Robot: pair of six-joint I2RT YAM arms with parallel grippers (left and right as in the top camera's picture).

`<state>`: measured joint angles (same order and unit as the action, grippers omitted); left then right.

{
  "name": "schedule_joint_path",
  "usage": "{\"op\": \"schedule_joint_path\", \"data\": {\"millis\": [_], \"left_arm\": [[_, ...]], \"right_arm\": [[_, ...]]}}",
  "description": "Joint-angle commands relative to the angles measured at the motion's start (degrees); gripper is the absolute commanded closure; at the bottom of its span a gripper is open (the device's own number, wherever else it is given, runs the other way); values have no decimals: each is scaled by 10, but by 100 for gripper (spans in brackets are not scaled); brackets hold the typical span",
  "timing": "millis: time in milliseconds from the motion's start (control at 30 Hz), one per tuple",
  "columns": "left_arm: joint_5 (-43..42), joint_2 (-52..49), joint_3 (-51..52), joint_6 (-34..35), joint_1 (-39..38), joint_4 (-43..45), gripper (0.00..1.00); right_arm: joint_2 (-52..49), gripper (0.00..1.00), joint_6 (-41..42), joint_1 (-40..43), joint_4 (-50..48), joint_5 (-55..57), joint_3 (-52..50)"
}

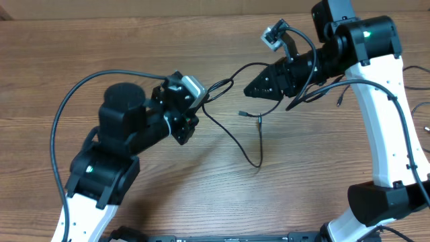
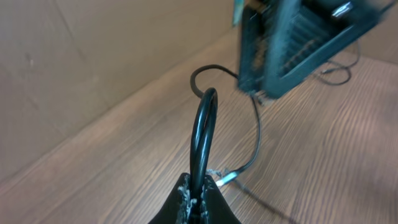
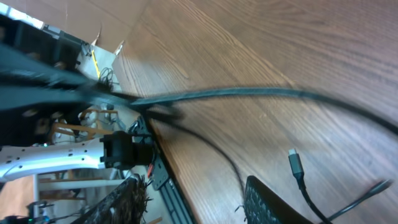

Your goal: Untangle cables

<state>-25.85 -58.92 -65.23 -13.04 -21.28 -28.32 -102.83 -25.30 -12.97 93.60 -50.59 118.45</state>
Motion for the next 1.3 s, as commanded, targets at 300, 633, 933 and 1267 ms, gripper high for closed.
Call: {"op": "schedule_joint_path", "data": {"millis": [300,633,933,1267], "left_arm": [[-53,16,-12,15,2,0,95],[-43,5,-12,26,0,3,95],[-42,-18,-12,42,-15,3,95],[-42,-28,-12,48,-16,19,95]], "right_arm": [[6,50,-3,-16,-107,-113,-69],[6,50,-3,-32,-110,-132,-70],[6,75,-3,-50,-162,-132,-70],[6,86,-3,-50,-191,-129,-70]]}}
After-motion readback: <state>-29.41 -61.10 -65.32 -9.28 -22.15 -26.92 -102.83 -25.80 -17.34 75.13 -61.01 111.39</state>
